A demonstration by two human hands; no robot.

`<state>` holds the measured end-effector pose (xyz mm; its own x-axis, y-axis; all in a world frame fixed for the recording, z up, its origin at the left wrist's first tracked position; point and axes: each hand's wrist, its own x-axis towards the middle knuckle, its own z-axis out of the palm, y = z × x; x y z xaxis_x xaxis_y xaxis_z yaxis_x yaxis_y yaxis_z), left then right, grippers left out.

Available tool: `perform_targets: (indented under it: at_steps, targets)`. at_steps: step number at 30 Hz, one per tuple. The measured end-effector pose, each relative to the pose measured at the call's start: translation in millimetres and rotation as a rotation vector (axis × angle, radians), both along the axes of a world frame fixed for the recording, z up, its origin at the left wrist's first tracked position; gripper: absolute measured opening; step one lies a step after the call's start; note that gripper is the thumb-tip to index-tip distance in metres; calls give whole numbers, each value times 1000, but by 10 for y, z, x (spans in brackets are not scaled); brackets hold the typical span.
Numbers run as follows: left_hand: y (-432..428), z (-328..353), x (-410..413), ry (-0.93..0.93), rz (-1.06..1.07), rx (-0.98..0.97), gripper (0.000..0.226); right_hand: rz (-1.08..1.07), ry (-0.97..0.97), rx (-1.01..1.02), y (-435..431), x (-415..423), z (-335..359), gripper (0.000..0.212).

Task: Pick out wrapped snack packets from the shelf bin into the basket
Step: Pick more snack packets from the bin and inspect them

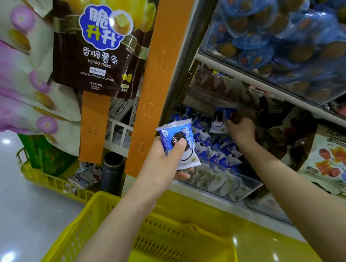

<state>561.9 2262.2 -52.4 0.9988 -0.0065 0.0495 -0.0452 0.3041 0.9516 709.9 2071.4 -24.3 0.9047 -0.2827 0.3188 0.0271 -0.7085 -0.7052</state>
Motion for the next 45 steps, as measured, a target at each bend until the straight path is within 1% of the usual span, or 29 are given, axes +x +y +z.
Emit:
perform_targets:
  at_steps: [2, 3, 5, 7, 10, 15, 17, 19, 21, 23, 25, 27, 29, 30, 32, 34, 37, 39, 43, 45]
  targets:
    - [3, 1, 8, 0, 3, 10, 21, 12, 79, -98, -38, 112, -126, 14]
    - [7, 2, 11, 0, 4, 14, 21, 24, 111, -128, -52, 138, -181, 18]
    - [14, 7, 18, 2, 11, 16, 22, 47, 165, -129, -75, 167, -250, 32]
    - [16, 5, 24, 2, 23, 11, 21, 74, 201, -134, -92, 171, -253, 39]
    - [7, -3, 34, -1, 23, 22, 21, 91, 275, -207, -123, 207, -210, 35]
    - [-22, -18, 51, 4, 22, 53, 22, 131, 381, -174, -103, 268, -237, 37]
    - [-26, -21, 51, 7, 17, 67, 23, 155, 393, -145, -69, 294, -274, 36]
    - [-23, -21, 47, 13, 14, 81, 22, 172, 396, -157, -37, 313, -298, 34]
    - [-18, -25, 42, 28, 23, 86, 17, 180, 398, -220, -16, 329, -318, 30]
    - [-20, -25, 33, 39, 36, 84, 13, 178, 395, -301, 14, 297, -314, 32]
    - [-30, -36, 27, 42, 45, 110, 15, 179, 311, -335, 64, 225, -282, 34]
    - [-41, -68, 28, 40, 51, 184, 18, 183, 136, -258, 138, 61, -204, 32]
    - [-56, -108, 25, 46, 43, 248, 20, 249, -52, -116, 205, -196, -118, 25]
    - [-66, -125, 17, 55, 27, 266, 20, 298, -117, -38, 231, -360, -89, 20]
    - [-95, -141, -11, 76, -12, 287, 20, 395, -171, 57, 266, -710, -88, 16]
    - [-132, -163, -50, 83, -44, 312, 22, 482, -133, 95, 279, -1035, -159, 15]
    - [-201, -204, -124, 52, -105, 352, 24, 555, 49, 227, 279, -1338, -263, 12]
    - [-243, -224, -175, 42, -153, 355, 23, 573, 134, 289, 266, -1421, -297, 13]
    - [-284, -252, -234, 42, -160, 327, 24, 532, 154, 411, 238, -1508, -347, 10]
    - [-299, -260, -250, 22, -124, 284, 23, 502, 171, 429, 234, -1542, -411, 11]
